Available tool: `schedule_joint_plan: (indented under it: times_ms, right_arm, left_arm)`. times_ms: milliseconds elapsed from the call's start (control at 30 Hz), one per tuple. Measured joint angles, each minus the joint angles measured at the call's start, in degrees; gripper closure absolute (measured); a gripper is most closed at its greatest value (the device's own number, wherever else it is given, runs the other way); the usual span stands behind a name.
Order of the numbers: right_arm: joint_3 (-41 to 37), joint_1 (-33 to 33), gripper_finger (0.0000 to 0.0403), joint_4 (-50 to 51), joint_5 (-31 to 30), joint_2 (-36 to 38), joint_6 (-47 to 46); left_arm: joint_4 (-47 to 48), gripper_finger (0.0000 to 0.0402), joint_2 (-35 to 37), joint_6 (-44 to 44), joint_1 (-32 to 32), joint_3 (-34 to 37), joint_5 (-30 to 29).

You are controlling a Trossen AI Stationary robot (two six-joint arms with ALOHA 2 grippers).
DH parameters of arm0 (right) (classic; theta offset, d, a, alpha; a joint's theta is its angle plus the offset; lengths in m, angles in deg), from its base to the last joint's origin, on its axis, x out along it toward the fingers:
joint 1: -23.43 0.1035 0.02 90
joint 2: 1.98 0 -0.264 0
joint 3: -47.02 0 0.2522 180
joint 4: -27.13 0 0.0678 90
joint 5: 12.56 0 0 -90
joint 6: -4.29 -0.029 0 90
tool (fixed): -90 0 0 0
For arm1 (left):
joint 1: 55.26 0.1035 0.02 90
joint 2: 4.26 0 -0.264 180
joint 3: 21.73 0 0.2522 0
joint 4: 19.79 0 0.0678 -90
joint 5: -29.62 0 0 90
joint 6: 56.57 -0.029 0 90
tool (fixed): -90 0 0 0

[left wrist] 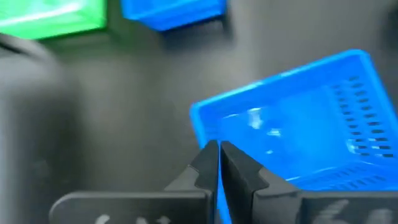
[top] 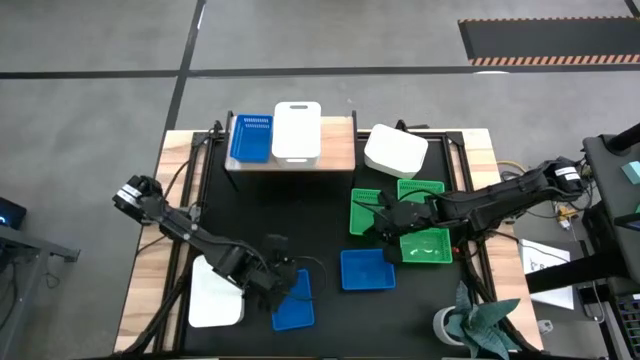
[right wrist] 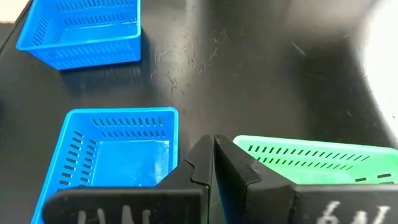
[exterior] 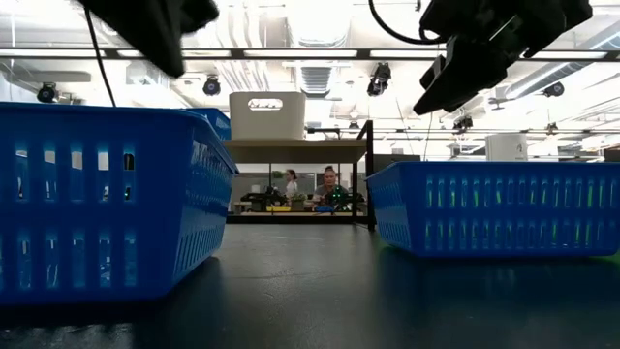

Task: Stack baskets on shelf by color
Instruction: Put the middle green bin on the shelf

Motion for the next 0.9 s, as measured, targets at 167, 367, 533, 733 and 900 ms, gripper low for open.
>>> schedule_joint_plan:
  times_ms: [167,367,533,733,900]
  right_arm:
    - [1.3,0.0,0.0391,0.3,-0.1,-0.7,-1.4]
    - [3.9,0.0,0.0341,3.9,-1.8,-1.2,-4.0]
    - [6.7,0.0,0.0280,10.0,-6.0,-3.8,-5.3]
    - [12.0,0.0,0.0236,18.6,-6.1,-9.7,-6.4]
    - [15.7,0.0,0.0230,24.7,-6.1,-14.4,-5.9]
  left_arm:
    - [-6.2,0.0401,0.0,0.0,-0.1,4.8,3.2]
    - [-7.8,0.0401,0.4,-3.2,0.0,6.1,-0.2]
    - [-10.3,0.0401,2.9,-10.6,0.1,6.5,-3.5]
    - [-16.2,0.0401,9.9,-20.3,0.3,9.3,-7.3]
    - [-26.7,0.0401,17.8,-28.8,0.4,15.5,-11.0]
